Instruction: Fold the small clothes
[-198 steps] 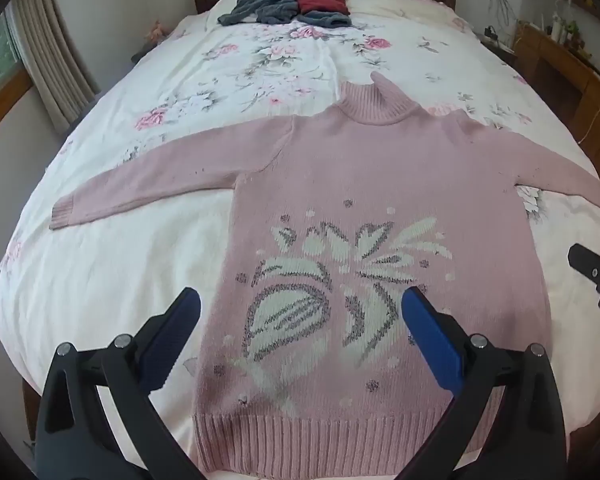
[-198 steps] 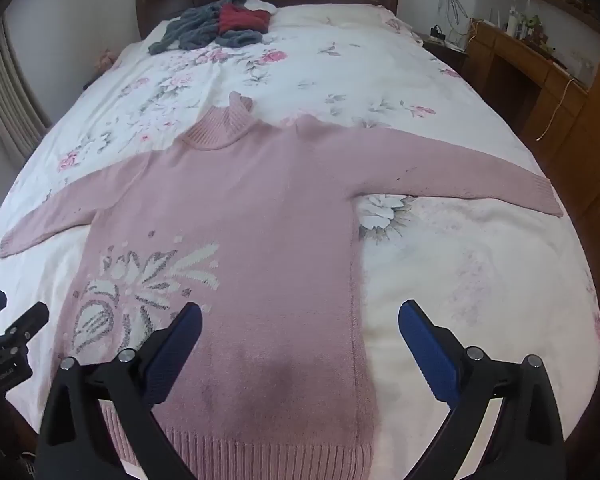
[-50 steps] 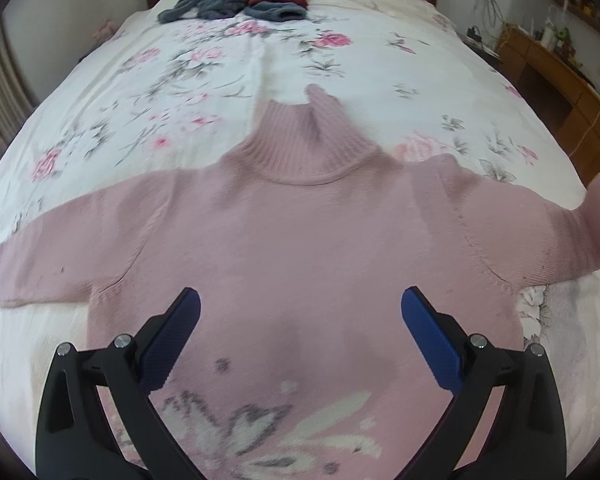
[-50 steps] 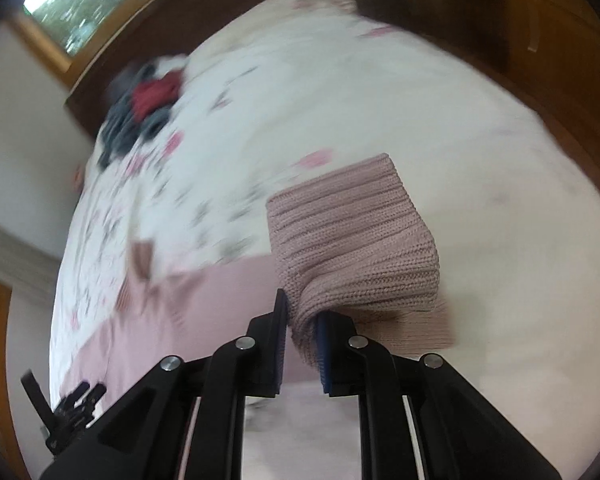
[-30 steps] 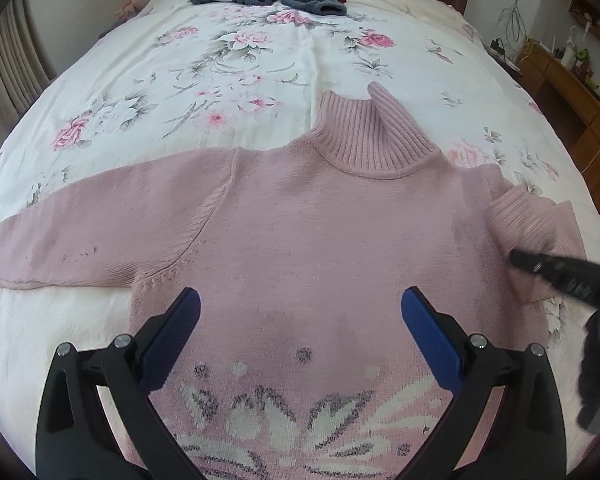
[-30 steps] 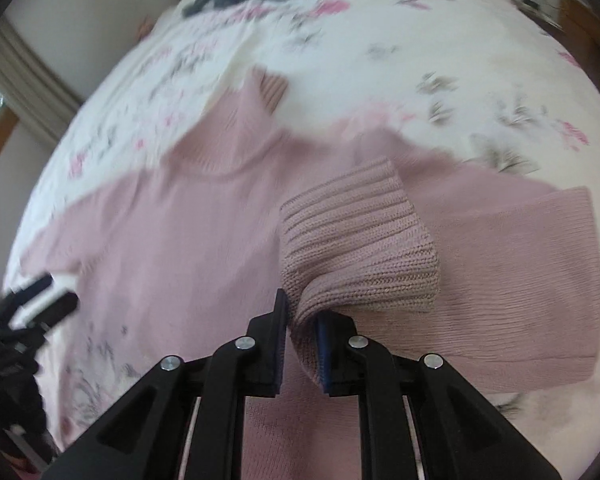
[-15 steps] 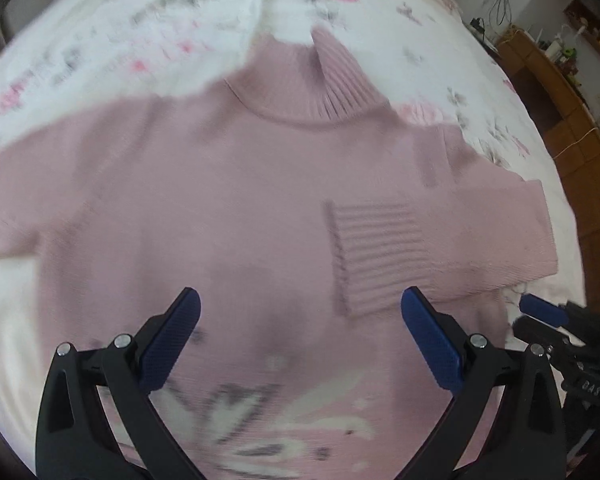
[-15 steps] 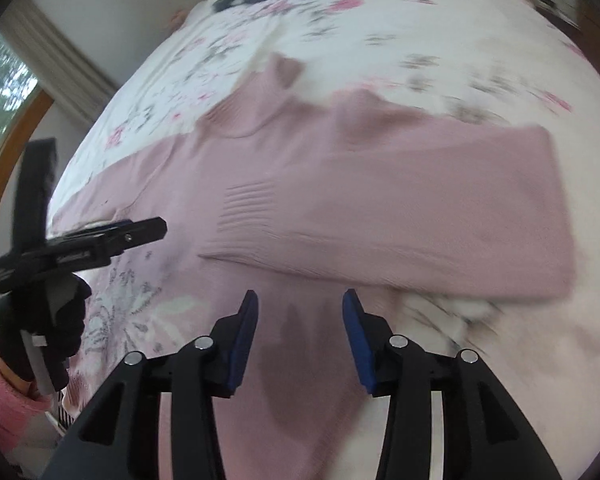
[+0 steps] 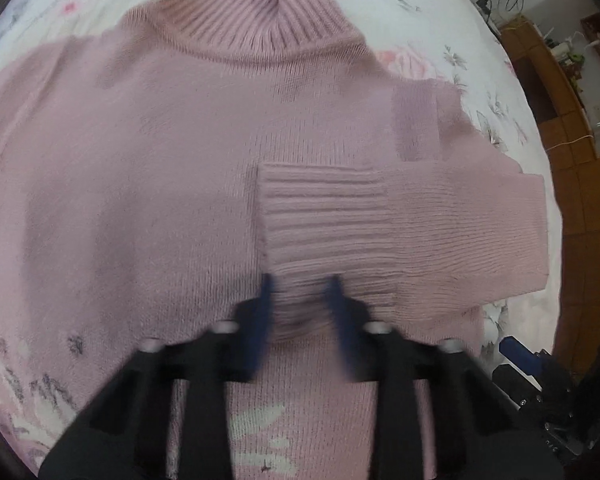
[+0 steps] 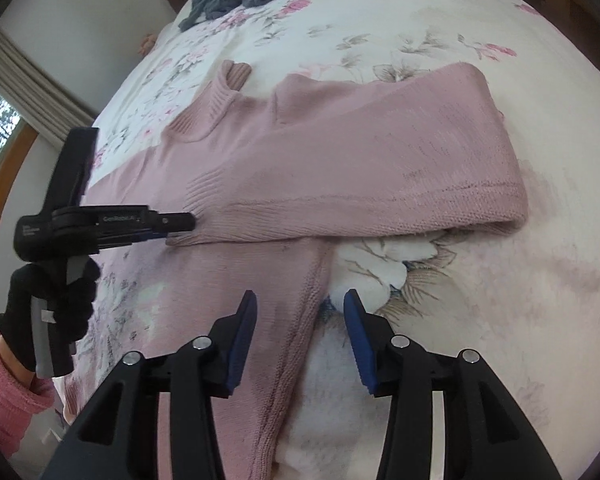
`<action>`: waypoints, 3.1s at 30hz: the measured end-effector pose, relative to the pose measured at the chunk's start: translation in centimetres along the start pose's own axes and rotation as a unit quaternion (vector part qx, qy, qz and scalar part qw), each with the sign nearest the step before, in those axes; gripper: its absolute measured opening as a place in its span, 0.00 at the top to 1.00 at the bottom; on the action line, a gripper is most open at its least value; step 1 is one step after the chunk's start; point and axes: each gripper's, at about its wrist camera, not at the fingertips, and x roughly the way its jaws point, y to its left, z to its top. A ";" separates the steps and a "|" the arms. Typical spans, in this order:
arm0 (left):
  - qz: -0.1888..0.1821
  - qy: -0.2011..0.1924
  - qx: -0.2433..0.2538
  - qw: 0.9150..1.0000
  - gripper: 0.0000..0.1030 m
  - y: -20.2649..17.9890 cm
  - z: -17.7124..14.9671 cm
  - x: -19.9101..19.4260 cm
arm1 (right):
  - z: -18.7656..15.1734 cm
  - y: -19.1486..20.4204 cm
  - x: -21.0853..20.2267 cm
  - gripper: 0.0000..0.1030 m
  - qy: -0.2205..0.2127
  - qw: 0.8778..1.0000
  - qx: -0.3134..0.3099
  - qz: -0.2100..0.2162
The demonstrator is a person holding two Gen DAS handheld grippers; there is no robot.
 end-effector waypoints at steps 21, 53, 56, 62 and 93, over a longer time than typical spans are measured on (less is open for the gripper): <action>0.083 -0.174 -0.011 0.981 0.95 11.3 2.4 -13.7 | 5.9 -5.9 -0.1 0.45 -0.021 0.992 0.122 -0.023; 0.126 -0.072 0.011 0.989 0.80 11.8 1.9 -4.6 | 7.7 5.6 8.0 0.57 0.048 0.997 0.019 -0.066; 0.115 -0.072 0.005 0.991 0.80 12.9 1.9 -3.5 | 7.0 4.2 9.7 0.57 0.053 0.996 0.032 -0.058; 0.108 -0.068 -0.002 0.992 0.80 12.9 2.0 -4.2 | 7.4 4.6 10.0 0.57 0.057 0.995 0.031 -0.071; 0.038 -0.265 -0.400 0.877 0.59 52.1 -6.3 -23.2 | 0.9 18.8 13.0 0.45 0.109 0.988 -0.105 -0.017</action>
